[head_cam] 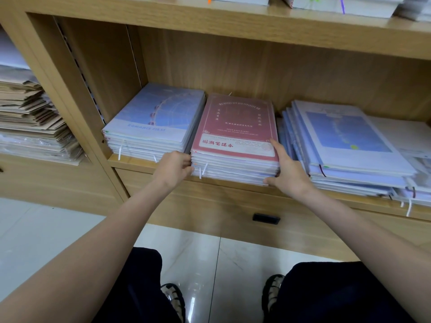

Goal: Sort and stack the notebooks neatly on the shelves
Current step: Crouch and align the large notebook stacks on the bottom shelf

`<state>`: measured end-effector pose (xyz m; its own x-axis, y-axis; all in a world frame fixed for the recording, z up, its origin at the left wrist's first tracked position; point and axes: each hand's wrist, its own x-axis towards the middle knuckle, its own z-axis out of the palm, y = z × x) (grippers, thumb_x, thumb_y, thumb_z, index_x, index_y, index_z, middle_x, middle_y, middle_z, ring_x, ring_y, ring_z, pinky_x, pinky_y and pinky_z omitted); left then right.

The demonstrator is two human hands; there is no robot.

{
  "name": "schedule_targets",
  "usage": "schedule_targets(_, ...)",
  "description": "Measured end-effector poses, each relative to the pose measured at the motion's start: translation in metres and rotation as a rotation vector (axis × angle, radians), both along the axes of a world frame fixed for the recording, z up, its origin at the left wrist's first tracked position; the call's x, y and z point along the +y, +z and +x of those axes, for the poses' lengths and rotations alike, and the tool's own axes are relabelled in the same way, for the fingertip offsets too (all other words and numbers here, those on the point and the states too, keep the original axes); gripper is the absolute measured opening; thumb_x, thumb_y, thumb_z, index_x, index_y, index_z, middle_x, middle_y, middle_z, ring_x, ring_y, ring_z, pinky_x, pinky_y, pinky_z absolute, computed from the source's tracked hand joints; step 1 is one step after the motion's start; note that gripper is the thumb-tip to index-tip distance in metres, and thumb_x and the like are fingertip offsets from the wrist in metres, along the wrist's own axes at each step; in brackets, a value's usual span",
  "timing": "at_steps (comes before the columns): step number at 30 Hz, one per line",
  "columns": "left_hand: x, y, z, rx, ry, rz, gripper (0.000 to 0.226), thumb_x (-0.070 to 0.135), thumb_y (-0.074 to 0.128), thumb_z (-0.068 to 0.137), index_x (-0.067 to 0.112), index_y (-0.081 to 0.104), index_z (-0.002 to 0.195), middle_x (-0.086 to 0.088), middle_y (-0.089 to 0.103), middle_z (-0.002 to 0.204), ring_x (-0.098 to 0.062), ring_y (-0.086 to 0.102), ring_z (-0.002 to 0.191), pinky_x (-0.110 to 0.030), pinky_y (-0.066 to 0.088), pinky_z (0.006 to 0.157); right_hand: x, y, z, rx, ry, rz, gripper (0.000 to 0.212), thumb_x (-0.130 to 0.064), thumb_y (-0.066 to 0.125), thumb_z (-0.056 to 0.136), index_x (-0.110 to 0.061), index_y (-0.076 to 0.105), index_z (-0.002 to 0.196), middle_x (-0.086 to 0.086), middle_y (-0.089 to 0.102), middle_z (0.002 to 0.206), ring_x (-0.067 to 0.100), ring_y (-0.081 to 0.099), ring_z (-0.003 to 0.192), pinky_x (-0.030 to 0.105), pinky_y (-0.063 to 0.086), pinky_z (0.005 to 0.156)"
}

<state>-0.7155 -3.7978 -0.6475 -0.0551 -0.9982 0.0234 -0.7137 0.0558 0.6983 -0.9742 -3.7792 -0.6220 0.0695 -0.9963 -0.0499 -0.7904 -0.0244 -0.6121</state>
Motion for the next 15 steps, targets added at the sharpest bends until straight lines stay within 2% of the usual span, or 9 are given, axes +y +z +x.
schedule_targets(4, 0.007, -0.002, 0.0, 0.135, -0.038, 0.126, 0.049, -0.013, 0.054, 0.085, 0.0, 0.047, 0.132, -0.016, 0.057, 0.127, -0.025, 0.054, 0.119, -0.018, 0.038, 0.095, -0.001, 0.001, -0.004, -0.042, -0.011, 0.018, 0.106, 0.001, 0.072, 0.078, -0.027, 0.0, 0.15, 0.008, 0.059, 0.12, 0.013, 0.055, 0.073, 0.022, 0.046, 0.071)
schedule_targets(6, 0.008, -0.004, 0.001, 0.156, -0.027, 0.136, 0.053, -0.018, 0.047, 0.086, -0.002, 0.042, 0.136, -0.018, 0.054, 0.129, -0.028, 0.051, 0.122, -0.013, 0.035, 0.093, -0.001, -0.001, -0.004, -0.059, -0.013, 0.028, 0.11, 0.0, 0.074, 0.076, -0.03, -0.003, 0.15, 0.007, 0.057, 0.125, 0.017, 0.057, 0.085, 0.027, 0.047, 0.08)
schedule_targets(10, 0.006, -0.008, 0.003, 0.06, -0.039, 0.039, 0.042, -0.017, 0.049, 0.084, -0.001, 0.057, 0.122, -0.014, 0.064, 0.115, -0.022, 0.061, 0.108, -0.016, 0.041, 0.092, 0.006, -0.002, -0.001, -0.054, -0.001, 0.013, 0.109, 0.002, 0.071, 0.078, -0.029, -0.005, 0.15, 0.003, 0.055, 0.127, 0.011, 0.051, 0.088, 0.022, 0.042, 0.079)
schedule_targets(15, 0.004, -0.01, -0.001, 0.023, -0.012, -0.008, 0.029, -0.009, 0.061, 0.082, 0.0, 0.062, 0.109, -0.014, 0.068, 0.106, -0.025, 0.065, 0.1, -0.033, 0.047, 0.097, 0.011, -0.002, -0.002, -0.022, -0.005, -0.023, 0.107, 0.004, 0.069, 0.079, -0.029, -0.005, 0.15, -0.003, 0.049, 0.1, 0.009, 0.048, 0.078, 0.023, 0.043, 0.074)
